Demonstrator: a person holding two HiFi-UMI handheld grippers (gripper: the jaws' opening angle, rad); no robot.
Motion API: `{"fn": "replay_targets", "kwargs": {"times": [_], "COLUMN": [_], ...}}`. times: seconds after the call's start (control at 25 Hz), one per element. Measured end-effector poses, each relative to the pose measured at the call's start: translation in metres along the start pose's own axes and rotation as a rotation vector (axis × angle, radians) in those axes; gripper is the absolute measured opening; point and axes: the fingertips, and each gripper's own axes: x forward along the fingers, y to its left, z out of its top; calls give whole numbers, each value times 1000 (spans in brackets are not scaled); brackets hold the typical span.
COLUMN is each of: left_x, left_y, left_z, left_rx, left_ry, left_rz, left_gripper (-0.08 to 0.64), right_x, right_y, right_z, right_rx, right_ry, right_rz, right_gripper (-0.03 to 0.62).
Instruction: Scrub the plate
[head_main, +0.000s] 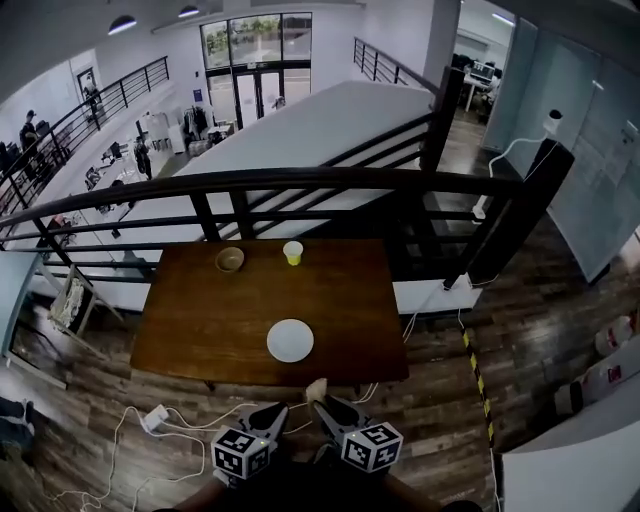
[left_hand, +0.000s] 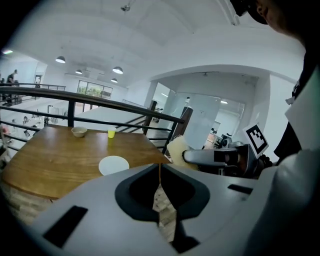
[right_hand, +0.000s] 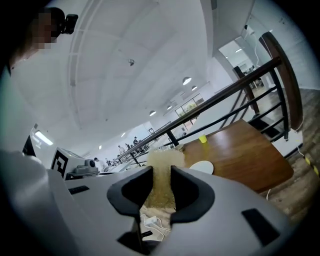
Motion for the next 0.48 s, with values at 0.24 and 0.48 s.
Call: {"fn": "replay_targets", "kwargs": {"times": [0.24,0.48], "left_x": [39,63], "left_y": [7,43], "left_z": [11,30], "left_rx": [3,13], "left_ry": [45,50], "left_rz": [-72,-152], "left_gripper": [25,25], "right_x": [7,45], "right_y": [-35,-51], "right_z": [15,32], "right_rx": [58,76], "right_ry": [-26,-35], "right_rz": [-75,-160], "right_gripper": [120,120]}}
